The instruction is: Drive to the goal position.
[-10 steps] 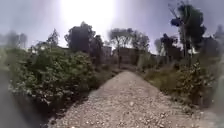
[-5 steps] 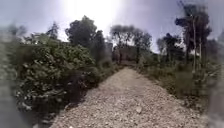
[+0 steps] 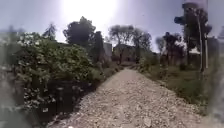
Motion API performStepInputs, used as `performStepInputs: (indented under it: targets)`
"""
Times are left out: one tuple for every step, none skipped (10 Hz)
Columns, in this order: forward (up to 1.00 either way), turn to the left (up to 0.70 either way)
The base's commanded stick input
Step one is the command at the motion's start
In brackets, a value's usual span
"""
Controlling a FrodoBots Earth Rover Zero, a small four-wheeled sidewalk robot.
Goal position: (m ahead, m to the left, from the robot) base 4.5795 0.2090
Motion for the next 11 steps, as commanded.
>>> performStepInputs:
  targets:
    - [0.7, -0.35]
    - [0.7, -0.33]
    - [0.7, -0.25]
    - [0.7, -0.18]
    - [0.7, -0.1]
    - [0.7, -0.02]
    - [0.7, 0.0]
    - [0.7, 0.0]
    - [0.7, 0.0]
    - [0.7, 0.0]
    - [0.7, 0.0]
